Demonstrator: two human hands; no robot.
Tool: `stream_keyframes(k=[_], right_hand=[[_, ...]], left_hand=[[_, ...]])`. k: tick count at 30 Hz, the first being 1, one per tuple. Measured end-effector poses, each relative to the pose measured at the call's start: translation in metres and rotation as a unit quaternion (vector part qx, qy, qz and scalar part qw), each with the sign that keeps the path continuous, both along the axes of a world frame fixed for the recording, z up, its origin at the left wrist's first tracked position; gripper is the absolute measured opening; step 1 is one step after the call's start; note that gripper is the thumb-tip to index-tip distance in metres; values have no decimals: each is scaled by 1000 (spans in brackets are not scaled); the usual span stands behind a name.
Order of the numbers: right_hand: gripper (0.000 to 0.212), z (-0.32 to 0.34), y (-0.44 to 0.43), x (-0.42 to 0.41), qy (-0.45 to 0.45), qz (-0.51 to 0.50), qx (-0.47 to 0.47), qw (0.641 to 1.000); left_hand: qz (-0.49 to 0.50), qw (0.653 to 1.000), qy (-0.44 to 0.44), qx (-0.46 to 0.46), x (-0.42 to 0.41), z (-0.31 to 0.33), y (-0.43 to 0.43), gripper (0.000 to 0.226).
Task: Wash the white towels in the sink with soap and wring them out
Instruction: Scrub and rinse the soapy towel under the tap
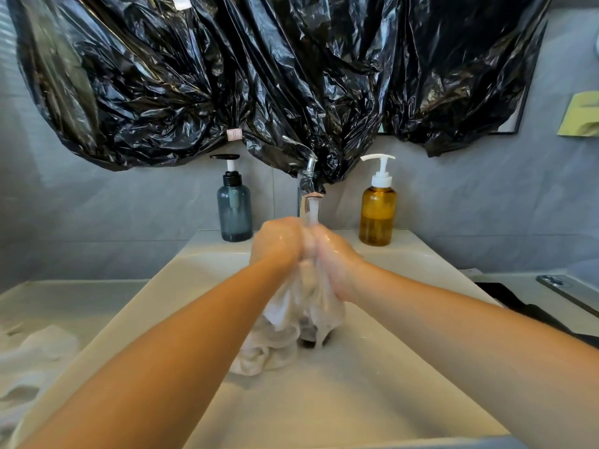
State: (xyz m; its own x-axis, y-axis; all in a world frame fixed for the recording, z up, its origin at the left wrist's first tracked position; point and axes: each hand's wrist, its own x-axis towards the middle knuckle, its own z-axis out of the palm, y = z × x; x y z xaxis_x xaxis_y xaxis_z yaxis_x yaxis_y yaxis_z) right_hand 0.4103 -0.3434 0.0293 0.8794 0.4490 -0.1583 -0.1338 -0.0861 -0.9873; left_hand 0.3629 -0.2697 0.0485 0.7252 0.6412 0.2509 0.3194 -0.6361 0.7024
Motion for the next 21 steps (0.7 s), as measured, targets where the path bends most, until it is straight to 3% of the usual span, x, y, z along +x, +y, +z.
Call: stream_keyframes(k=[2, 6, 9, 14, 18, 21], right_hand=[[44, 0, -7, 0, -31, 15, -52, 998], [48, 6, -21, 10, -70, -38, -51, 996], [31, 13, -21, 11, -38, -36, -6, 999], [29, 13, -6, 6, -36, -19, 20, 999], [37, 7, -16, 13, -81, 40, -36, 995], [74, 1, -28, 21, -122, 178, -148, 965]], left_hand=[[9, 1000, -14, -19, 6, 0, 10, 24], [-37, 989, -96, -106, -1, -8, 6, 30], [-103, 993, -54, -24, -4, -16, -17, 22], [-33, 998, -46, 39, 11, -3, -9, 23], [19, 997, -51, -49, 11, 2, 19, 24], [40, 989, -98, -105, 2, -4, 36, 27]])
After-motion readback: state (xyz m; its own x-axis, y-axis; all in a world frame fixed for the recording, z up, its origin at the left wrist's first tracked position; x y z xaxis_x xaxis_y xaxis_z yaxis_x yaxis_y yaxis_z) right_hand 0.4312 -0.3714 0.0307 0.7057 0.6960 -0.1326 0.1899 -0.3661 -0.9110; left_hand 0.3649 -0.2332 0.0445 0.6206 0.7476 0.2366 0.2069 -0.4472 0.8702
